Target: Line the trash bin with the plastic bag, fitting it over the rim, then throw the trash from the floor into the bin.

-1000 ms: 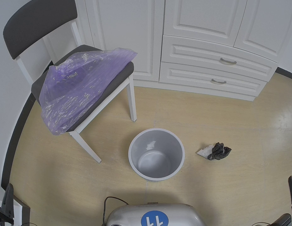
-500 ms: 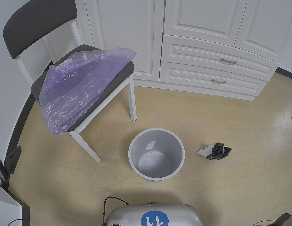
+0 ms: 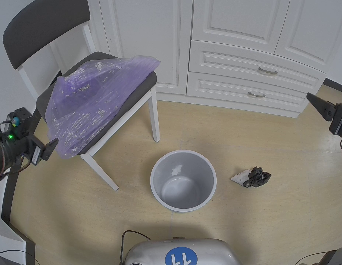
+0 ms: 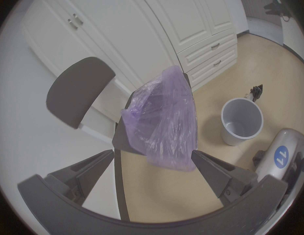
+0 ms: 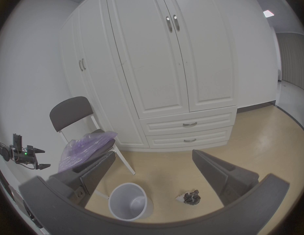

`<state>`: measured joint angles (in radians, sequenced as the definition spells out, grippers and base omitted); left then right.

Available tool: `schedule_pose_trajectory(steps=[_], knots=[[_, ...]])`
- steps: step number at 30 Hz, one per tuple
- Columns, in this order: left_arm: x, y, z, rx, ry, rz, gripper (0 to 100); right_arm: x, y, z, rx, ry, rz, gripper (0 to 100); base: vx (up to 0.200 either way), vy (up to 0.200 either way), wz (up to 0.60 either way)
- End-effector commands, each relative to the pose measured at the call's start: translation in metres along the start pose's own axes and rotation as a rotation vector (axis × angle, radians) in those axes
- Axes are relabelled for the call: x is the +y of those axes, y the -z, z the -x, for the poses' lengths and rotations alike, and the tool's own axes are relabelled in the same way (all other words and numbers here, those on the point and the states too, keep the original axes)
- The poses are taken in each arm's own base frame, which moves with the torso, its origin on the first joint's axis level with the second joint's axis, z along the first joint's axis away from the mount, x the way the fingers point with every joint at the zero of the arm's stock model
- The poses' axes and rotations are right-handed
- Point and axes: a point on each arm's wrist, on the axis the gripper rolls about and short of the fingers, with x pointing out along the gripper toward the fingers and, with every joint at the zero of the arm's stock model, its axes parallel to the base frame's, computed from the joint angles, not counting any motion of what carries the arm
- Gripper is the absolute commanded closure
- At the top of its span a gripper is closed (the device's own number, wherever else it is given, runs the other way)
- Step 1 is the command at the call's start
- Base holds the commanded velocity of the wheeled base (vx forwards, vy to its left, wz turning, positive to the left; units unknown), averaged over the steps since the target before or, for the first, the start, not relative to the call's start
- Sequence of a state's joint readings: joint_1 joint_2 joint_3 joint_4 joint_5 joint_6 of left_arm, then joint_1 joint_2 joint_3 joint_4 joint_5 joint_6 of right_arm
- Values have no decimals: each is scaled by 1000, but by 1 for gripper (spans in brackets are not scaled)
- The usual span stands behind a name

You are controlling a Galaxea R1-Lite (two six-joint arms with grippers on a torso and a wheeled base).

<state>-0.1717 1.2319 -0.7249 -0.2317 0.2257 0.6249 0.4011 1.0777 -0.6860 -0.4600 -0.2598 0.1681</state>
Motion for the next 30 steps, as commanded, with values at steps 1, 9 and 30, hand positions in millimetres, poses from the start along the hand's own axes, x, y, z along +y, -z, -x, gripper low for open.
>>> schedule_pose_trajectory(steps=[1, 9, 30], knots=[[-22, -15, -38, 22, 54, -66, 0, 6, 13, -18, 64, 0, 10, 0, 0, 0, 0], [-53, -27, -47, 107, -8, -134, 0, 5, 11, -16, 56, 4, 8, 0, 0, 0, 0], [-67, -16, -67, 274, -125, -191, 0, 4, 16, -15, 75, 3, 30, 0, 0, 0, 0]])
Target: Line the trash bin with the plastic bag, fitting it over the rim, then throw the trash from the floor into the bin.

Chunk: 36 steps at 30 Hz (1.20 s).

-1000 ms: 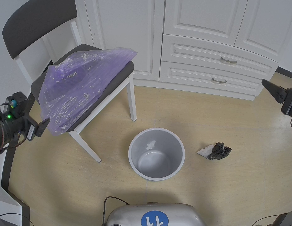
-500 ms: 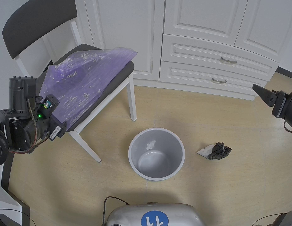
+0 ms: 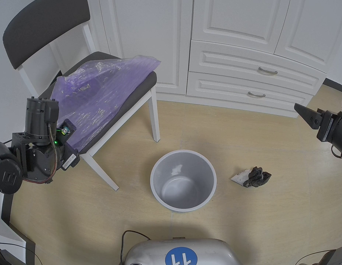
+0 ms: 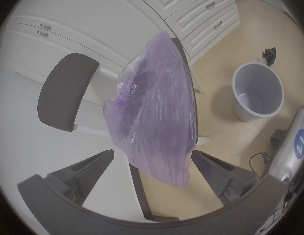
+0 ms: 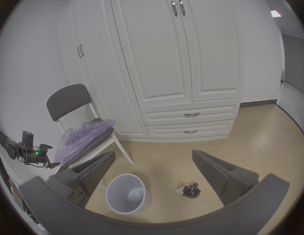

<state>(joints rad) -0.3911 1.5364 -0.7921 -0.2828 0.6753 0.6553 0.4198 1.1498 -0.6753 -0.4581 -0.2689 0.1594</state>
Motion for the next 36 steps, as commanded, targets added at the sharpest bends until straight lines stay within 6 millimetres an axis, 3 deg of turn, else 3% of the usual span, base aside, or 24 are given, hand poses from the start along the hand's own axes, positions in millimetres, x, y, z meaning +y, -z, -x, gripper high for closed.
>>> schedule_pose_trajectory(steps=[1, 11, 22, 36], knots=[[-4, 0, -5, 28, -18, -8, 0, -1, -1, 2, -9, 1, -1, 0, 0, 0, 0], [-17, -3, -24, 58, -70, -8, 0, -4, -4, 3, -21, 21, -2, 0, 0, 0, 0], [-17, -4, -31, 121, -168, -45, 0, -6, -5, 3, -26, 28, 9, 0, 0, 0, 0], [7, -6, -54, 126, -278, 37, 0, -12, -7, 4, -39, 30, 7, 0, 0, 0, 0]])
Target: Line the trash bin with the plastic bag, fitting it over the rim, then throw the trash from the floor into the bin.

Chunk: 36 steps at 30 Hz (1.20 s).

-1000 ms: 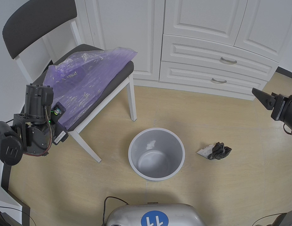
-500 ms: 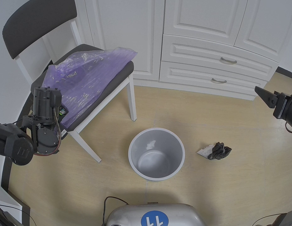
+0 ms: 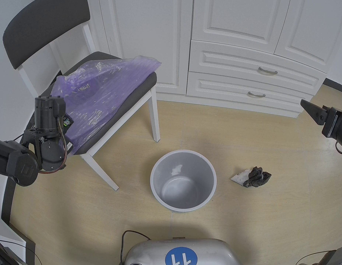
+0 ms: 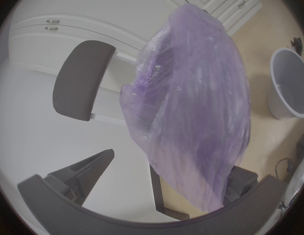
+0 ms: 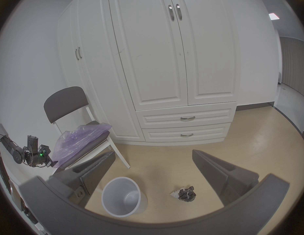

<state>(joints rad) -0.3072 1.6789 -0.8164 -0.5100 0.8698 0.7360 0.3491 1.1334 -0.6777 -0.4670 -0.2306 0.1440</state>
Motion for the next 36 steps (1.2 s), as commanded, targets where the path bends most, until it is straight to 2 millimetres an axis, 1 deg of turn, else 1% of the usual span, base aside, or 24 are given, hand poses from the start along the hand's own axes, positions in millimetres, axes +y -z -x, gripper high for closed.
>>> schedule_pose_trajectory(steps=[1, 3, 6, 9, 16, 22, 32, 33, 36], knots=[[1, -4, -12, -8, -42, 25, 0, -1, -1, 2, -9, 1, -2, 0, 0, 0, 0], [2, -5, -18, -15, -65, 35, 0, -1, -2, 2, -10, -1, -2, 0, 0, 0, 0], [5, -6, -20, -21, -86, 43, 0, -1, -2, 2, -10, 0, -2, 0, 0, 0, 0], [16, -7, -15, -36, -108, 69, 0, -1, -2, 2, -10, 0, -2, 0, 0, 0, 0], [41, -3, 4, -73, -144, 129, 0, -1, 0, 1, -4, 0, -1, 0, 0, 0, 0], [43, 1, 5, -68, -148, 131, 0, -1, 0, 2, -5, -2, -1, 0, 0, 0, 0], [50, 0, 12, -87, -156, 150, 0, -1, 0, 2, -5, -2, -1, 0, 0, 0, 0], [50, 0, 12, -87, -157, 151, 100, -1, 0, 2, -5, -2, -1, 0, 0, 0, 0], [51, 0, 14, -92, -157, 154, 100, -1, -1, 2, -8, -2, -2, 0, 0, 0, 0]])
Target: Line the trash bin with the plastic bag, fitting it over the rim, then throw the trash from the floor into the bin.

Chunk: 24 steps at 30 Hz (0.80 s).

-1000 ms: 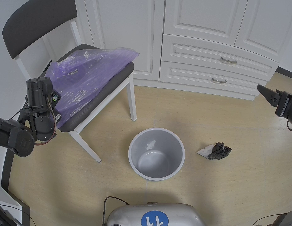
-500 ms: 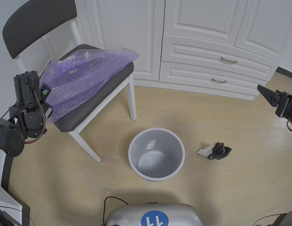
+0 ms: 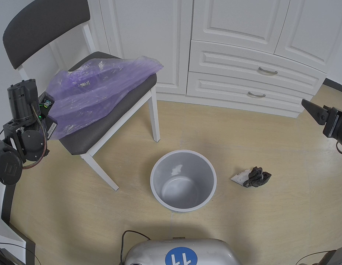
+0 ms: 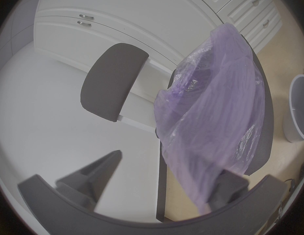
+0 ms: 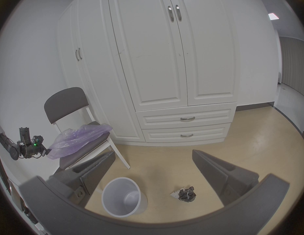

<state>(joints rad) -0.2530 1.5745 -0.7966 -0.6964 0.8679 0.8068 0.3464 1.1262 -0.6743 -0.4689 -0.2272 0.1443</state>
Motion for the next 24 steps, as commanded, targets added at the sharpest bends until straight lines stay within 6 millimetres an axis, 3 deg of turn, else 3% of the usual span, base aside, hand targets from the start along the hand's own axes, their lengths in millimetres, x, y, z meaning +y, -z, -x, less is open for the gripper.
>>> schedule_pose_trajectory(steps=[1, 13, 20, 24], knots=[[4, -1, 3, -8, -4, 9, 100, 0, -1, 1, -4, -1, -1, 0, 0, 0, 0], [-2, 1, 13, -115, 27, 79, 100, 0, 1, 3, 2, -23, 1, 0, 0, 0, 0], [8, 24, 33, -199, 62, 128, 100, -3, -7, 29, -56, -99, 105, 0, 0, 0, 0], [14, 19, 34, -212, 55, 225, 100, -3, -10, 33, -49, -101, 139, 0, 0, 0, 0]])
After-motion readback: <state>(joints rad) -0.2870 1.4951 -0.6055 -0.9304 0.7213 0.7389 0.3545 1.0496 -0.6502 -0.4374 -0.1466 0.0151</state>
